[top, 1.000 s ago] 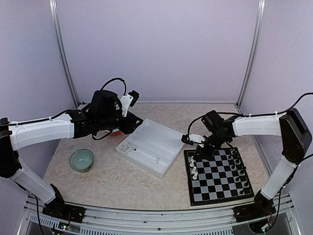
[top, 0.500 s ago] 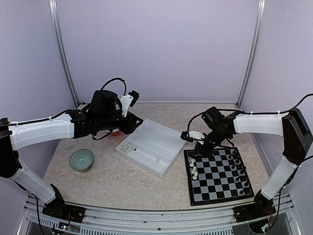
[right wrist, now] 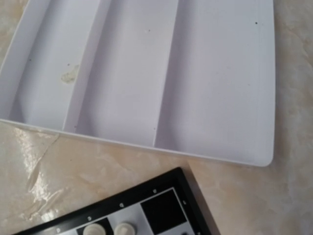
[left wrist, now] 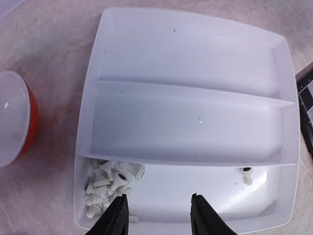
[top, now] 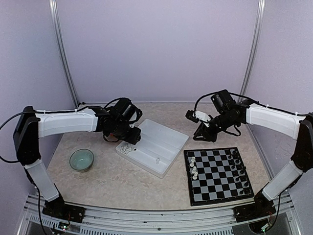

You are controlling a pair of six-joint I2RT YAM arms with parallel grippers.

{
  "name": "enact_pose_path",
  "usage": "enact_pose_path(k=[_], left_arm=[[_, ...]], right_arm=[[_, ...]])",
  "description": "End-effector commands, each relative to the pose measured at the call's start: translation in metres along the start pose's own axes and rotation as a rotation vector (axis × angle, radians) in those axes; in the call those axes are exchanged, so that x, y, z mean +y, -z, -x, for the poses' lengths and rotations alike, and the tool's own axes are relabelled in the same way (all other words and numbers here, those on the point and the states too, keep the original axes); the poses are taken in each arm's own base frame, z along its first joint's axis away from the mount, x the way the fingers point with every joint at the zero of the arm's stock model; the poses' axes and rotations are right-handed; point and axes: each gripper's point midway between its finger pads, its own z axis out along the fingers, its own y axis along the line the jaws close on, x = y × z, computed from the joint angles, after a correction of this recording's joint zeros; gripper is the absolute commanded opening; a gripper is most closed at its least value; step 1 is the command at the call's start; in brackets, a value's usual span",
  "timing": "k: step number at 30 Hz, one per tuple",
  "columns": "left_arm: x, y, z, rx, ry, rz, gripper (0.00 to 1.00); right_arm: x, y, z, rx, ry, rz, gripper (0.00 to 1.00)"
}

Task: Set up the chess pieces on the board
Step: Pick up the knight from the storage box.

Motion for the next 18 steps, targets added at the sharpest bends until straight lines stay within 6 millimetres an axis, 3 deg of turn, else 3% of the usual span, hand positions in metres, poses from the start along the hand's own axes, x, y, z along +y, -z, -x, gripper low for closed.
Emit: enact_pose_path(k=[1, 7, 13, 18], left_arm=[[0.01, -0.015, -0.025, 0.13, 0.204, 0.048, 0.44], [0.028, -0.034, -0.038, 0.193, 0.257, 0.158, 0.43], [0.028, -0.051, -0.057, 0.29, 0.188, 0.167, 0.42], [0.035, -0.045, -0.063, 0.323, 0.076, 0.22, 0.47]], right_arm=[[-0.001, 0.002, 0.006, -0.031, -0.015, 0.01, 0.22], [0.003, 0.0, 0.006, -0.045, -0.014, 0.03, 0.22], [0.006, -0.002, 0.003, -0.048, -0.013, 0.034, 0.22], [0.008, -0.005, 0.001, -0.048, -0.021, 0.051, 0.22]])
